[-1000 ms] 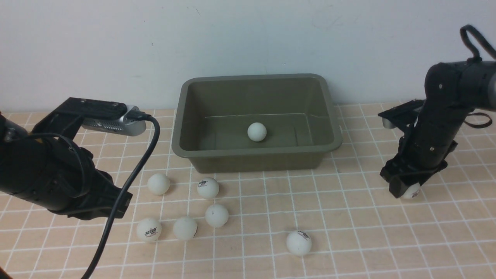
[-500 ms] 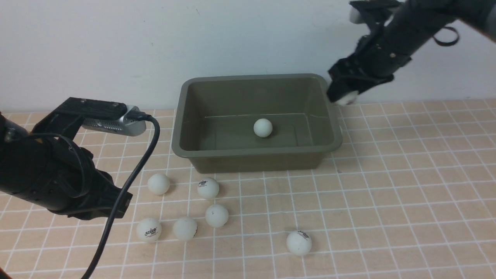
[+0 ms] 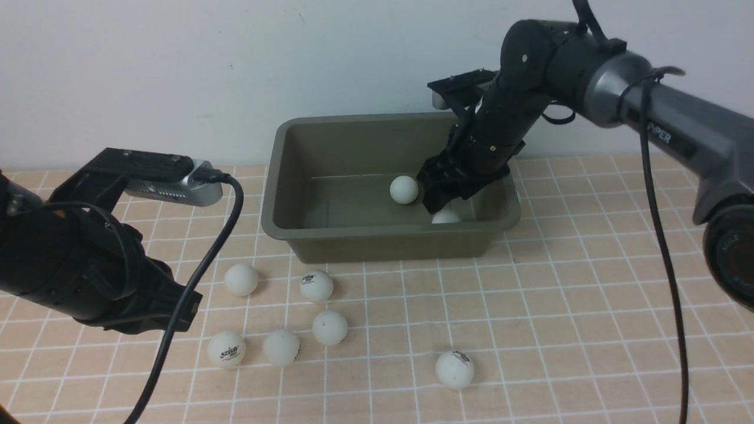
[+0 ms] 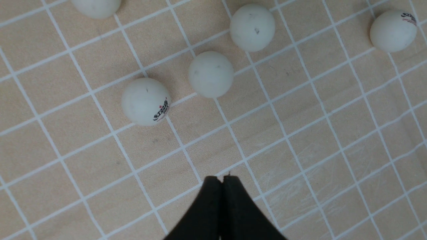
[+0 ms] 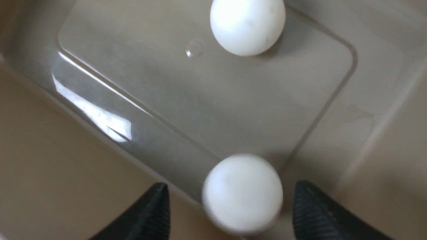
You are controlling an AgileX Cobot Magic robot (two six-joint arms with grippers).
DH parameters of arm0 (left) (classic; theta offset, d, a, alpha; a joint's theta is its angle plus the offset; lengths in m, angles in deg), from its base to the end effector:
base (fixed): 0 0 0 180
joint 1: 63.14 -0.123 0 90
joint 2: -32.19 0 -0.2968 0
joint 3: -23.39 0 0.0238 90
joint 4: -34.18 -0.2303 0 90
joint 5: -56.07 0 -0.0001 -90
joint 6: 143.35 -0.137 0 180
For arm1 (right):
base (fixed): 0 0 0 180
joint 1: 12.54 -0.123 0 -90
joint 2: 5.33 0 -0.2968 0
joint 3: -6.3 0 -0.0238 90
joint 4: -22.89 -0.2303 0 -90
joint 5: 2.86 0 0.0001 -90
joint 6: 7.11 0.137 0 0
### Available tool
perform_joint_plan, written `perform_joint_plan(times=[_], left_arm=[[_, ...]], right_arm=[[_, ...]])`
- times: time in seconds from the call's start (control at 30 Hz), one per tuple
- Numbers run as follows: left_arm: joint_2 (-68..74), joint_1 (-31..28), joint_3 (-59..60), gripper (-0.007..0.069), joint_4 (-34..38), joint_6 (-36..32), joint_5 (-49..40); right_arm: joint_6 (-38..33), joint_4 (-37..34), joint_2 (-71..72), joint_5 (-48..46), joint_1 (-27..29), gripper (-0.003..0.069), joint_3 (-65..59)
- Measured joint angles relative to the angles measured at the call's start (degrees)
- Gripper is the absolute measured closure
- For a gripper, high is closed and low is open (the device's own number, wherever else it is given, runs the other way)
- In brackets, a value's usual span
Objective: Put the table tennis balls into the box on the light coffee tablecloth.
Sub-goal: 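Release the ping pong ball into the bin and lift the gripper away, then reach for and grasp a ping pong ball on the table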
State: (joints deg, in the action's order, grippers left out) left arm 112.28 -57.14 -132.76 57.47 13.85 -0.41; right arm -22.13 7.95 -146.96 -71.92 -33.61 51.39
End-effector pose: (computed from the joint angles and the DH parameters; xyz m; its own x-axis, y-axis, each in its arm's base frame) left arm 0.2203 -0.0686 0.2629 -0.8744 0.2474 -0.4174 0.3690 0.8977 -0.2408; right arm 0.4535 0.2101 0.1762 -0.8208 -0.4892 -0.2950 -0.5515 0.8132 0.1860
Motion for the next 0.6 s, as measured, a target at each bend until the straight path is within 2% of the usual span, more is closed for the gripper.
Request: perform_joint_plan(times=[0.1, 0.37, 0.47, 0.6], left_arm=[[0.0, 0.0, 0.0, 0.0693, 0.3, 0.0, 0.0], [0.0, 0.0, 0.0, 0.0693, 0.5, 0.0, 0.0], [0.0, 0.0, 0.0, 0.0693, 0.5, 0.0, 0.0], [0.0, 0.0, 0.0, 0.0693, 0.5, 0.0, 0.0]], right_arm=[[0.0, 0.0, -0.3, 0.3, 0.0, 0.0155, 1.1], [-3.4, 0.5, 2.6, -2.2, 0.5, 0.0150, 4.9], [-6.0, 0.7, 6.3, -2.4, 2.1, 0.0150, 4.7], [-9.6, 1.1, 12.8, -2.4, 7.5, 0.0150, 0.0]])
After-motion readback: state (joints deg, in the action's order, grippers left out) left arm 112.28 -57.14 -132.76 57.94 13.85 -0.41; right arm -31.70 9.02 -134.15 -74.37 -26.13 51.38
